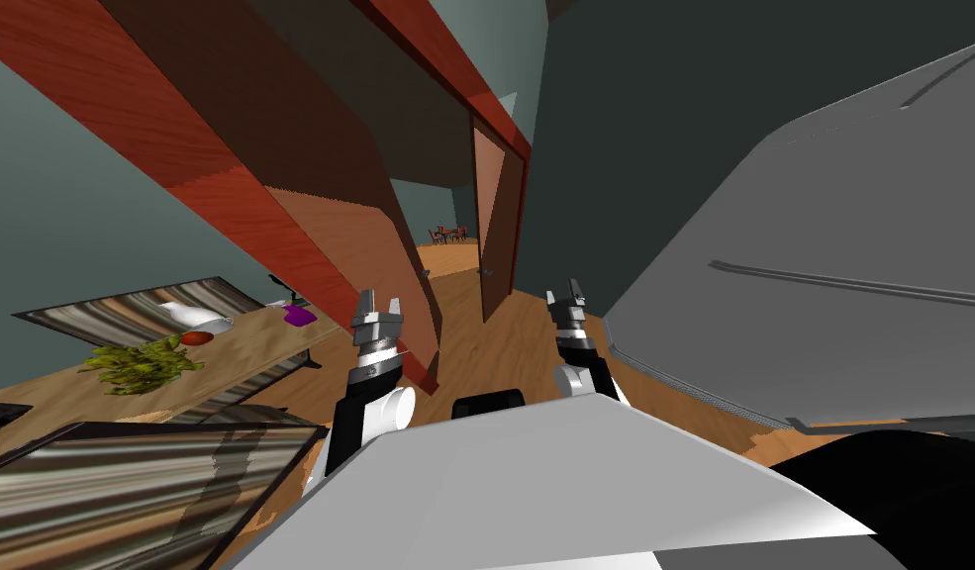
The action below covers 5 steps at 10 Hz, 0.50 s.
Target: Push the door open
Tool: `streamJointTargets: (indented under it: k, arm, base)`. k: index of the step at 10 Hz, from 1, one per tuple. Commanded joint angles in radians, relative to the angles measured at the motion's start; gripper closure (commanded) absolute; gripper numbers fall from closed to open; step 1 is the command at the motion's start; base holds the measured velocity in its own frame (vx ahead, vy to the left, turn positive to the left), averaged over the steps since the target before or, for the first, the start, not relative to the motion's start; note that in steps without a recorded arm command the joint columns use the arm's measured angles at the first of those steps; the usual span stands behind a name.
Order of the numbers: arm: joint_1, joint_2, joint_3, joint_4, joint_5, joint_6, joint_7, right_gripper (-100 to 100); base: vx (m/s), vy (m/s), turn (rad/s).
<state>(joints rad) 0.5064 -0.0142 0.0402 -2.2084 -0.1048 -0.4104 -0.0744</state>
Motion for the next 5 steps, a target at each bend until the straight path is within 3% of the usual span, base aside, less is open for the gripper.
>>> streamJointTargets:
  k: [1, 5]
  arm:
    - [-0.013, -0.009, 0.006, 0.032, 0.003, -0.008, 0.000, -100]
    - [-0.044, -0.026, 0.020, 0.112, 0.012, -0.027, 0.001, -100]
  base:
    - [0.073, -0.044, 0.067]
    - [0.142, -0.068, 0.073]
